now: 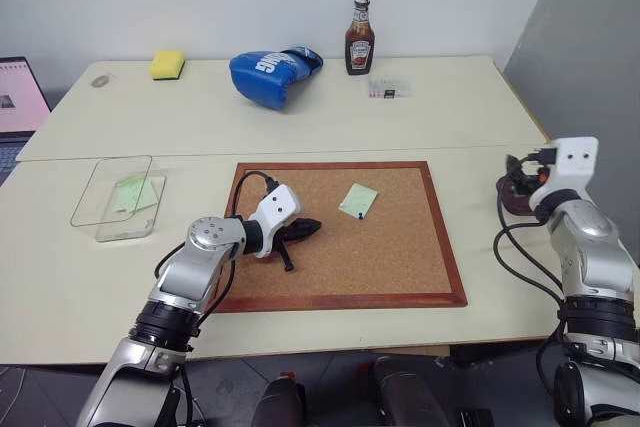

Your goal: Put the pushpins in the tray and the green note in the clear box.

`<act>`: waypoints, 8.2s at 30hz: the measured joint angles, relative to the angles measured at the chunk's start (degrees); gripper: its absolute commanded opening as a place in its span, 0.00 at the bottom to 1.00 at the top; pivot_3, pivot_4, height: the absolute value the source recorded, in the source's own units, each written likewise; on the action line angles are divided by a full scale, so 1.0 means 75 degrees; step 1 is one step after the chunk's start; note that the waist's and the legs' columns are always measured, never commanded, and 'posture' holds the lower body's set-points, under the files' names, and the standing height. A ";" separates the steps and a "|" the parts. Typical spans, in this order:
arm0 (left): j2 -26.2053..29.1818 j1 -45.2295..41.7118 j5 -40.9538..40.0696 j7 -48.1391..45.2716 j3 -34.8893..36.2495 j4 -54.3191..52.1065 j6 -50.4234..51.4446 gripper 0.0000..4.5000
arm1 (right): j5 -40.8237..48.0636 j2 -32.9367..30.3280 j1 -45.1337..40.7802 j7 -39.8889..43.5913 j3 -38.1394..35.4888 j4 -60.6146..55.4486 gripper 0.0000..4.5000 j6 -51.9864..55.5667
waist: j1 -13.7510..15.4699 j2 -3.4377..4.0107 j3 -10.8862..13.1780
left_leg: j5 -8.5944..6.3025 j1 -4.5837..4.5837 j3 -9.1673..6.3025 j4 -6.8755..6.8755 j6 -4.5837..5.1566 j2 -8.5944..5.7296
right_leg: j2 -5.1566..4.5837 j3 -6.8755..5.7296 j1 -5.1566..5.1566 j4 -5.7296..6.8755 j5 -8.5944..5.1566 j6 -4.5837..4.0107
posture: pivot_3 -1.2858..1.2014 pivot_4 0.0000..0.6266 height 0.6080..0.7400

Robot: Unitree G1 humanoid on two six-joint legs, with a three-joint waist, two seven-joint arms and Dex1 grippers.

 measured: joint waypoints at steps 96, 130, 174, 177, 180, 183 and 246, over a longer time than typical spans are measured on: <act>0.0174 0.0209 -0.0004 -0.0152 0.0002 -0.0260 -0.0049 0.00 | -0.0092 -0.0178 -0.0245 -0.1240 -0.0802 0.1836 0.95 0.0624 | -0.0022 0.0003 -0.0010 | 0.0002 -0.0006 0.0010 -0.0001 0.0004 -0.0002 | -0.0001 0.0009 -0.0002 -0.0012 0.0005 0.0007 | 0.52 0.24 1.00; 0.0165 0.0268 -0.0068 -0.0110 0.0110 -0.0323 0.0083 0.00 | -0.0522 0.1665 -0.0979 0.2786 0.4128 0.1181 1.00 -0.0704 | 0.0003 0.0001 -0.0011 | 0.0003 -0.0002 -0.0004 0.0002 0.0003 0.0005 | 0.0001 -0.0008 -0.0006 -0.0003 0.0006 0.0005 | 0.52 0.24 1.00; 0.0167 0.0422 -0.0140 -0.0036 0.0226 -0.0525 0.0258 0.00 | -0.0500 0.1956 -0.1675 0.2573 0.2958 0.0600 0.01 -0.0423 | -0.0055 0.0004 -0.0009 | 0.0002 -0.0010 -0.0021 -0.0004 0.0003 0.0007 | 0.0003 -0.0020 -0.0012 0.0003 0.0003 -0.0003 | 0.52 0.24 1.00; 0.0052 0.0411 -0.0351 -0.0026 0.0331 -0.0517 0.0483 0.04 | -0.0407 0.1959 -0.1671 0.2520 0.2939 0.0185 0.00 -0.0130 | -0.0046 0.0004 -0.0009 | 0.0002 -0.0016 -0.0020 0.0002 0.0003 0.0003 | 0.0000 -0.0018 -0.0009 -0.0004 0.0004 -0.0001 | 0.52 0.24 1.00; -0.0184 0.0362 -0.0757 0.0007 0.0553 -0.0510 0.0982 0.14 | -0.0330 0.1947 -0.1673 0.2416 0.2911 -0.0135 0.00 0.0143 | -0.0029 0.0007 -0.0007 | 0.0002 -0.0025 -0.0021 0.0002 0.0003 0.0002 | -0.0001 -0.0019 -0.0015 -0.0004 0.0004 -0.0001 | 0.52 0.24 1.00; -0.0600 0.0104 -0.1415 0.0186 0.0892 -0.0508 0.1688 0.26 | -0.0253 0.1930 -0.1673 0.2409 0.2911 -0.0444 0.00 0.0338 | 0.0023 0.0004 -0.0004 | 0.0002 -0.0037 -0.0035 0.0003 0.0003 0.0003 | 0.0000 -0.0033 -0.0022 -0.0006 0.0004 -0.0001 | 0.52 0.24 1.00; -0.0436 -0.0787 0.0188 -0.0609 -0.0202 -0.0006 -0.5110 0.01 | 0.2940 -0.0159 -0.1018 0.3975 0.2800 -0.3229 0.00 0.2913 | 0.0082 -0.0001 -0.0002 | 0.0003 -0.0038 -0.0036 0.0003 0.0002 0.0001 | -0.0001 -0.0034 -0.0016 -0.0015 0.0003 -0.0001 | 0.52 0.24 1.00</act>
